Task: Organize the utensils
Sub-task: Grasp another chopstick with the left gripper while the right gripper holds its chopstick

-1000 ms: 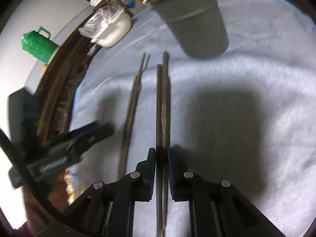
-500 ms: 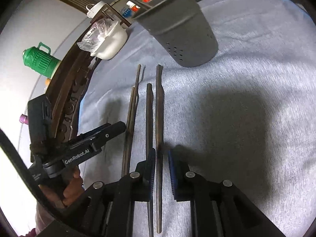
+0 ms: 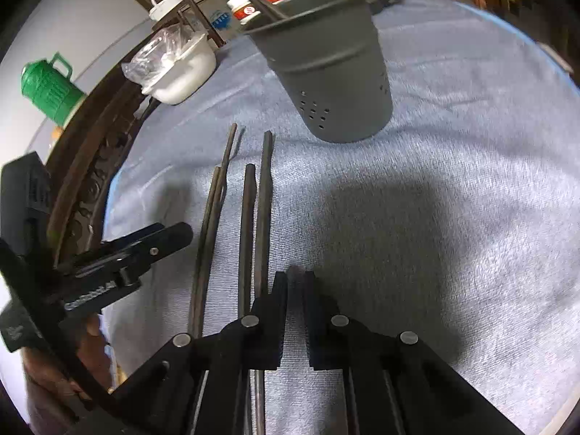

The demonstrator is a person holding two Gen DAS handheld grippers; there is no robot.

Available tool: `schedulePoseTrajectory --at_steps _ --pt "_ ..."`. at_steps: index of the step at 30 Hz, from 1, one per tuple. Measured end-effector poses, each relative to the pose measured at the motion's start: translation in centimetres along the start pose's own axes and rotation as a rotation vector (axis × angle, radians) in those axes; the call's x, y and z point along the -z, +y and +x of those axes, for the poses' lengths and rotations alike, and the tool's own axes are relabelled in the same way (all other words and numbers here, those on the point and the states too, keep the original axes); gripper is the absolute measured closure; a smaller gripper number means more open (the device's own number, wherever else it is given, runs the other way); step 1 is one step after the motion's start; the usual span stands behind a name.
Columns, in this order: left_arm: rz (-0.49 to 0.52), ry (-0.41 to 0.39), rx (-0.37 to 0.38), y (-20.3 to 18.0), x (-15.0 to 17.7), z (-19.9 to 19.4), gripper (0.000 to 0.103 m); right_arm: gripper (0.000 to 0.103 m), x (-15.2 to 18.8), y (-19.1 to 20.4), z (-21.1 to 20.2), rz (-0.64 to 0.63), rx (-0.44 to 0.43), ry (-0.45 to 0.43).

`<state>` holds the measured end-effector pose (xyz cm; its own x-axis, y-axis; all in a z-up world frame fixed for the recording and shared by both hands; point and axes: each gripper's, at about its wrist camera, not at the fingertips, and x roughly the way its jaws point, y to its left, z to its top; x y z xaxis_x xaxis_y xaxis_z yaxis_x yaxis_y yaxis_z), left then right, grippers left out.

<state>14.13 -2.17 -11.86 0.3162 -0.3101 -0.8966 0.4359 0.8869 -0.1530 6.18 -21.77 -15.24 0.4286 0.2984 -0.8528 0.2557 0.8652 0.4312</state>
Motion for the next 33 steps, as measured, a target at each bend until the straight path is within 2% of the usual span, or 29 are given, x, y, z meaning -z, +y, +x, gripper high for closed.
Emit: schedulePoseTrajectory --at_steps 6,11,14,18,21,27,31,33 --pt "0.008 0.005 -0.008 -0.4 -0.3 1.2 0.048 0.088 -0.4 0.3 -0.4 0.026 -0.091 -0.017" --pt "0.011 0.005 -0.001 0.0 -0.5 1.2 0.048 0.088 -0.4 1.6 0.7 -0.022 -0.051 0.012" --pt "0.02 0.009 -0.02 0.2 -0.9 1.4 0.048 0.091 -0.4 2.2 1.1 -0.058 0.0 -0.003" --pt "0.05 0.025 -0.057 -0.2 -1.3 1.9 0.048 0.094 -0.5 1.6 0.8 -0.07 0.033 -0.004" --pt "0.03 0.034 -0.051 0.2 -1.5 1.9 0.048 0.094 -0.8 1.3 0.6 -0.063 0.069 -0.005" --pt "0.008 0.056 -0.037 1.0 -1.9 1.7 0.048 0.089 -1.7 1.7 0.8 -0.054 0.093 0.038" --pt "0.017 0.061 -0.05 1.2 -2.6 1.9 0.048 0.09 -2.2 1.9 1.1 -0.077 0.099 0.009" --pt "0.024 0.06 -0.065 1.1 -2.9 2.0 0.054 0.091 -2.1 1.7 0.9 -0.072 0.093 0.018"
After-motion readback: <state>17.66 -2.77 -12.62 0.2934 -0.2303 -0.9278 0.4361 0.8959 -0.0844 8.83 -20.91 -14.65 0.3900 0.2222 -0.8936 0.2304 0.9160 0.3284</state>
